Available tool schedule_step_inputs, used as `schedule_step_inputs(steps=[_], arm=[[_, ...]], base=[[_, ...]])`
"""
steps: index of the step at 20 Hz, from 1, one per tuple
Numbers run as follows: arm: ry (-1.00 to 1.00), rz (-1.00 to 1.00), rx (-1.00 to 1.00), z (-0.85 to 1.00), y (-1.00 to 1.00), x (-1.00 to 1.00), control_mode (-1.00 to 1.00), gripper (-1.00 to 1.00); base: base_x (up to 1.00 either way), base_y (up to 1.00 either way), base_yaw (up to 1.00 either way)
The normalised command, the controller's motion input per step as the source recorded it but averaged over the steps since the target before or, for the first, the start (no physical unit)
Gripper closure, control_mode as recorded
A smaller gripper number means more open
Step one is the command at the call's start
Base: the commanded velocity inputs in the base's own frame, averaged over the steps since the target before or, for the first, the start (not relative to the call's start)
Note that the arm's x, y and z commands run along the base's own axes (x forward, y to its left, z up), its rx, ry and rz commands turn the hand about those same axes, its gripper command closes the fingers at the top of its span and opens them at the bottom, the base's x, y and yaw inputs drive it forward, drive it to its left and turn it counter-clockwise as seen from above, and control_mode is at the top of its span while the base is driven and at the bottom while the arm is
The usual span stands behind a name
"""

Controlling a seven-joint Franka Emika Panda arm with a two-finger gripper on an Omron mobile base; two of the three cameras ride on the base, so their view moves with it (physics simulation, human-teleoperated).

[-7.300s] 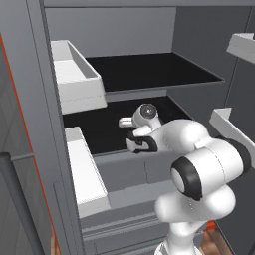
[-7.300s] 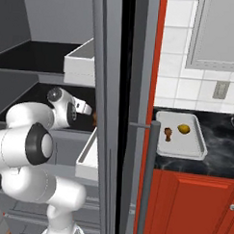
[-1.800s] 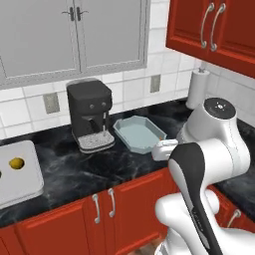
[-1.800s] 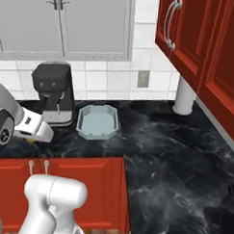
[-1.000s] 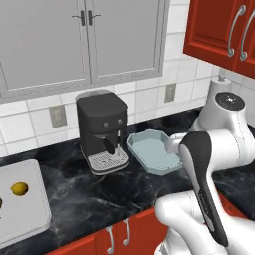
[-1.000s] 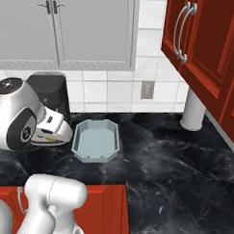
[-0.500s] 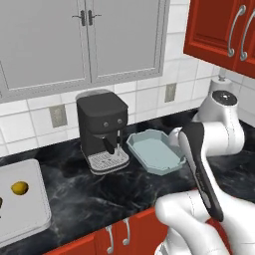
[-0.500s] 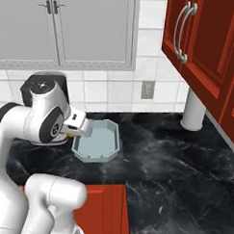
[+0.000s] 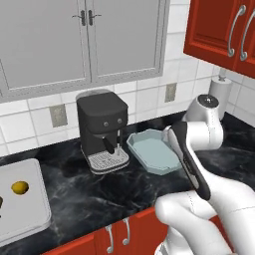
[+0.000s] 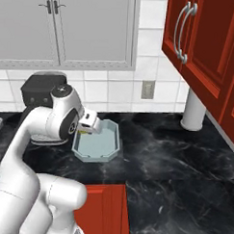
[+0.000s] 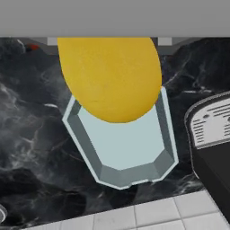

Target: Place one lemon and one chicken drumstick in each tupperware on the nearby counter, to pack two identical lunches.

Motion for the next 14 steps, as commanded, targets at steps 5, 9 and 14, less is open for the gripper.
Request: schedule_step_inputs(steps=[5, 9, 14], arm=[[0.00, 0.00, 0.00, -0.27, -0.10, 0.65, -1.00, 1.00], [0.00, 0.00, 0.00, -0.36, -0.04, 0.59, -1.00, 1.00], [0.00, 0.00, 0.00, -0.46, -0.01, 0.50, -1.00, 1.00]], base=[[0.00, 0.00, 0.00], [0.00, 0.00, 0.00], [0.00, 0.00, 0.00]])
